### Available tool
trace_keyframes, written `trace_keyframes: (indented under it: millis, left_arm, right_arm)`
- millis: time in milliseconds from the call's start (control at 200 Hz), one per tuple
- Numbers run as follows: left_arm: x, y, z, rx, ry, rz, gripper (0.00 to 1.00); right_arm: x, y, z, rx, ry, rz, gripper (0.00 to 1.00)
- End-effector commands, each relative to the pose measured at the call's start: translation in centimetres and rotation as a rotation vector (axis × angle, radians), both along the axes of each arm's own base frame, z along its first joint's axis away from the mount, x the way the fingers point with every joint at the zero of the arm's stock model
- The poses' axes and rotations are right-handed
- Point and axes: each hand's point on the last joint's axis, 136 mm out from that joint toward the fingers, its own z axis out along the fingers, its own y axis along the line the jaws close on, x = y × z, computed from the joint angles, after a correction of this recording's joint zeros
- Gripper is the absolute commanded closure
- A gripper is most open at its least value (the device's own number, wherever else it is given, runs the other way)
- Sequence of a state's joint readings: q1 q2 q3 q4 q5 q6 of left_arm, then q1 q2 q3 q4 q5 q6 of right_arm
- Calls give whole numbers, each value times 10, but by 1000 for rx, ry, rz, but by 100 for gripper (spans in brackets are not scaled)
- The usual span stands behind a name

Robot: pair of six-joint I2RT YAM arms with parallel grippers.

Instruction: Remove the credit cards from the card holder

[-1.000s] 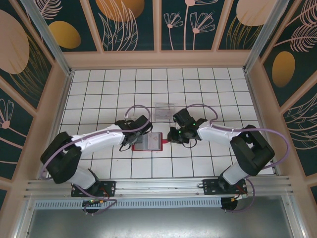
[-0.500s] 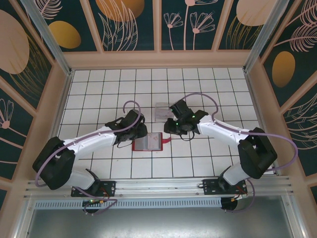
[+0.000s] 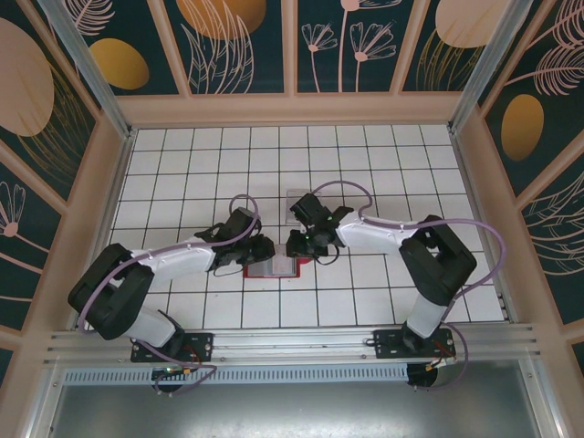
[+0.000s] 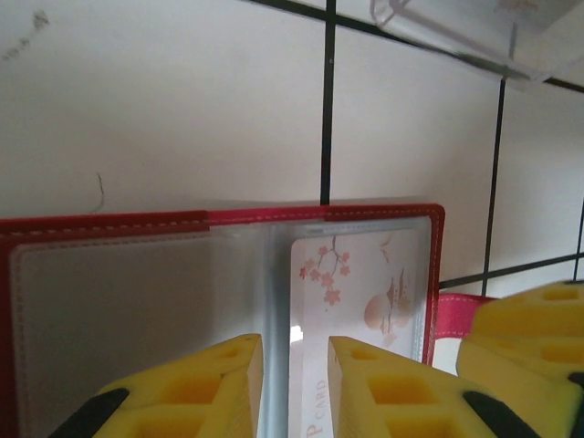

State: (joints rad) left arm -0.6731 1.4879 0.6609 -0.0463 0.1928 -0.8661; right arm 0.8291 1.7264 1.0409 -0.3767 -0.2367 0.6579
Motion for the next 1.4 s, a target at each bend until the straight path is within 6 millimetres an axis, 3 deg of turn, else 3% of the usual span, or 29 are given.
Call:
trace_keyframes:
  millis: [0, 300, 746, 1021, 1276, 1396]
  left_arm:
    - [-3, -2, -5, -22, 10, -24, 72]
    - [-8, 0, -16, -5, 49, -36, 73]
    - [-12, 2, -25, 22, 77, -49, 77]
    - [-10, 19, -28, 134, 71, -31, 80]
    - [-10, 24, -21, 155, 58, -28, 82]
    - [-2, 15, -3, 100, 14, -28, 81]
  right_arm:
    - [2, 9, -5, 19, -3, 6, 71]
    - [0, 8, -23, -10, 19, 19, 71]
    - [-3, 2, -35, -33, 33, 24, 84]
    - [-4, -2, -36, -42, 33, 16, 78]
    - [-6, -4, -39, -44, 41, 12, 78]
    - [-6, -4, -39, -44, 41, 11, 79]
